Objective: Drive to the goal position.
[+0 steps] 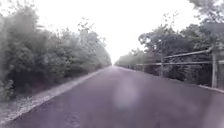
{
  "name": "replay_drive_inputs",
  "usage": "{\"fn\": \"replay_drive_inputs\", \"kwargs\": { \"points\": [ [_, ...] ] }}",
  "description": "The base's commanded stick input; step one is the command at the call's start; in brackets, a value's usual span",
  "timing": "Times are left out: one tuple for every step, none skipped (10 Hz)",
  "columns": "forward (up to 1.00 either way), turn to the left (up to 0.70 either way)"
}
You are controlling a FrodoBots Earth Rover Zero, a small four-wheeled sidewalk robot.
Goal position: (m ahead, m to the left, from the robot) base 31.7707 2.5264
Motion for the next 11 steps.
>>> {"fn": "replay_drive_inputs", "kwargs": {
  "points": [
    [1.00, 0.00],
    [1.00, 0.00],
    [1.00, -0.03],
    [1.00, -0.35],
    [1.00, -0.40],
    [1.00, -0.40],
    [1.00, -0.40],
    [1.00, -0.40],
    [1.00, -0.40],
    [1.00, 0.00],
    [1.00, 0.00]
  ]
}}
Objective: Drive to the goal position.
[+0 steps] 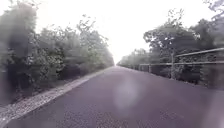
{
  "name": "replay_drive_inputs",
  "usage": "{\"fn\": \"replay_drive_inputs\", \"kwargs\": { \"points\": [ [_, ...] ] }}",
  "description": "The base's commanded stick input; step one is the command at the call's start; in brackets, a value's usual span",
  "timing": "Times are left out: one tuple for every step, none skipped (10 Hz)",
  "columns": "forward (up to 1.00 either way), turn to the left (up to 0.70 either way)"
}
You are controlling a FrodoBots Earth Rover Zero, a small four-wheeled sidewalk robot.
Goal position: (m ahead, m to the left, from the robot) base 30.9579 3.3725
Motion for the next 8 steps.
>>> {"fn": "replay_drive_inputs", "kwargs": {
  "points": [
    [1.00, 0.00],
    [1.00, 0.00],
    [1.00, 0.00],
    [1.00, 0.00],
    [1.00, 0.00],
    [1.00, 0.00],
    [1.00, 0.00],
    [1.00, 0.00]
  ]
}}
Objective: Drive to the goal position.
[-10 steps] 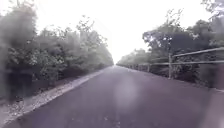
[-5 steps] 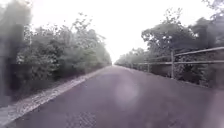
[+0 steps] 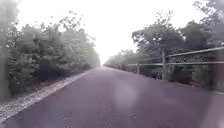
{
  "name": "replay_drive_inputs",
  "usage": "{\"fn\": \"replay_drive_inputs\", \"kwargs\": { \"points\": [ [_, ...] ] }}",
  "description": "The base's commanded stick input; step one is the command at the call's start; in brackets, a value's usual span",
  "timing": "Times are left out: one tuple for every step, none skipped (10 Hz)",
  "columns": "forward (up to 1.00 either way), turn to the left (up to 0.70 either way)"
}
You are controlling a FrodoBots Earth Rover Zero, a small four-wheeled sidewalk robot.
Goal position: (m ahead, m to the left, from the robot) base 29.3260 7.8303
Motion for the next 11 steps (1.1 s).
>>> {"fn": "replay_drive_inputs", "kwargs": {
  "points": [
    [1.00, 0.00],
    [1.00, 0.00],
    [1.00, 0.00],
    [1.00, -0.01],
    [1.00, -0.06],
    [1.00, -0.20],
    [1.00, -0.37],
    [1.00, -0.07],
    [1.00, 0.00],
    [1.00, 0.00],
    [1.00, 0.00]
  ]
}}
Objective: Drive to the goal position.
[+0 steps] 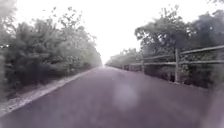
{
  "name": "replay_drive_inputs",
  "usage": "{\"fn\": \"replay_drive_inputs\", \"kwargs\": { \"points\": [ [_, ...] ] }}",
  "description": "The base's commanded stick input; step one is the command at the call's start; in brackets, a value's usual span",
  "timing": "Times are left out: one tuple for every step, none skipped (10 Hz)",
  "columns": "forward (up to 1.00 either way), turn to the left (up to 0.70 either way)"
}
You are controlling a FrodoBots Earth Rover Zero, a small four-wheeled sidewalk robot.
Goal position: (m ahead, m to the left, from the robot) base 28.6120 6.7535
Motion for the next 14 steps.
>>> {"fn": "replay_drive_inputs", "kwargs": {
  "points": [
    [1.00, 0.00],
    [1.00, 0.00],
    [1.00, 0.00],
    [1.00, 0.00],
    [1.00, 0.00],
    [1.00, 0.00],
    [1.00, 0.00],
    [1.00, 0.00],
    [1.00, 0.00],
    [1.00, 0.00],
    [1.00, 0.00],
    [1.00, 0.00],
    [1.00, 0.00],
    [1.00, 0.00]
  ]
}}
